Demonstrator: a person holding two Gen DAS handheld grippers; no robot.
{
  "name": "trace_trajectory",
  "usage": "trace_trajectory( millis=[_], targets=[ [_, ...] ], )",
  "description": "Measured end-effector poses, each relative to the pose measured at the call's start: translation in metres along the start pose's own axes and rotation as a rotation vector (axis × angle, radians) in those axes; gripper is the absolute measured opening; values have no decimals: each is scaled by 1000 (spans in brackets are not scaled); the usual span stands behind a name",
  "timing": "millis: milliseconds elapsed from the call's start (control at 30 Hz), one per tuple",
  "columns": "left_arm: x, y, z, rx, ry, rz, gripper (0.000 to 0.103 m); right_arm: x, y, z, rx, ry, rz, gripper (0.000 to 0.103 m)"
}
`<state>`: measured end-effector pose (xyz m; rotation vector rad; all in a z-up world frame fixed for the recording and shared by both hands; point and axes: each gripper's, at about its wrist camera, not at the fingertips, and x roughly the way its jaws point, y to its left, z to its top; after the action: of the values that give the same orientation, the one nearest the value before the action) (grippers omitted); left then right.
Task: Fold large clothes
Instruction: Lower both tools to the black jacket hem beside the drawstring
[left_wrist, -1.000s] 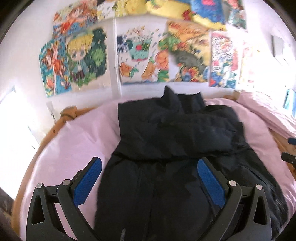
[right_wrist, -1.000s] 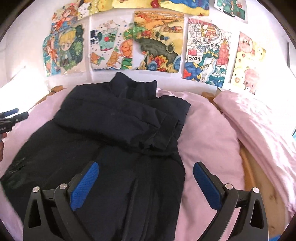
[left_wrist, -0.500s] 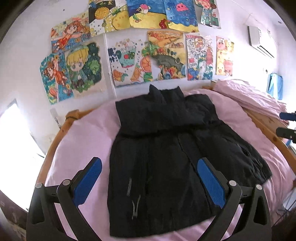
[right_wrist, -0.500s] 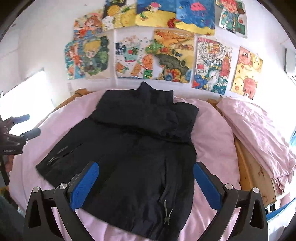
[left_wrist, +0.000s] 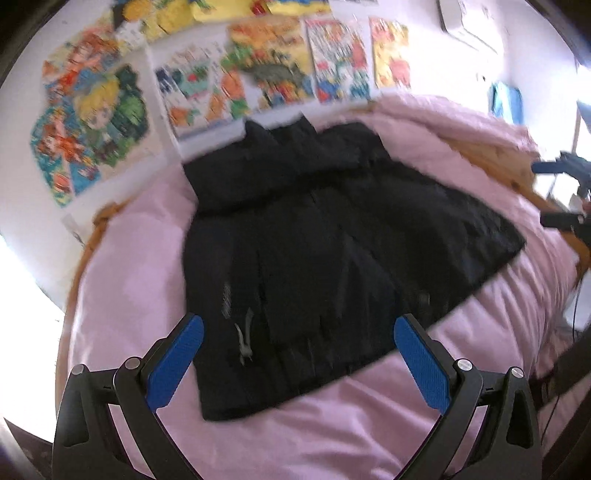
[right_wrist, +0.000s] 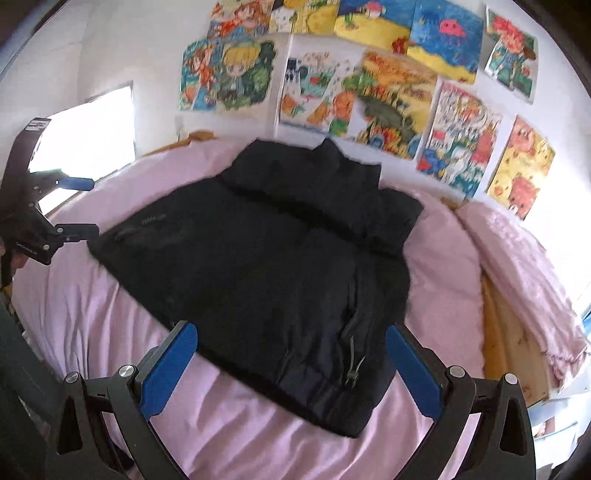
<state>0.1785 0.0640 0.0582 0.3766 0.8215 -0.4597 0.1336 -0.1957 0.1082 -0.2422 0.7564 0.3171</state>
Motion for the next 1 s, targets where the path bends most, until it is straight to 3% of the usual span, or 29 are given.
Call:
trace_trajectory(
  millis=[233,500,667,1000],
  targets=[
    [24,-14,-34,138,107,-47,102,40,3,-39,-36,170,27,103],
    [44,-17,-53,217,176,-4,102,67,20,-69,-226,240,-36,103],
    [57,-11,-62,232,217,60,102,75,19,-78,-216,265,-37,103],
    [73,6,-66,166,255,140,102,95,8,-82,-224,288,-135,103]
  ],
)
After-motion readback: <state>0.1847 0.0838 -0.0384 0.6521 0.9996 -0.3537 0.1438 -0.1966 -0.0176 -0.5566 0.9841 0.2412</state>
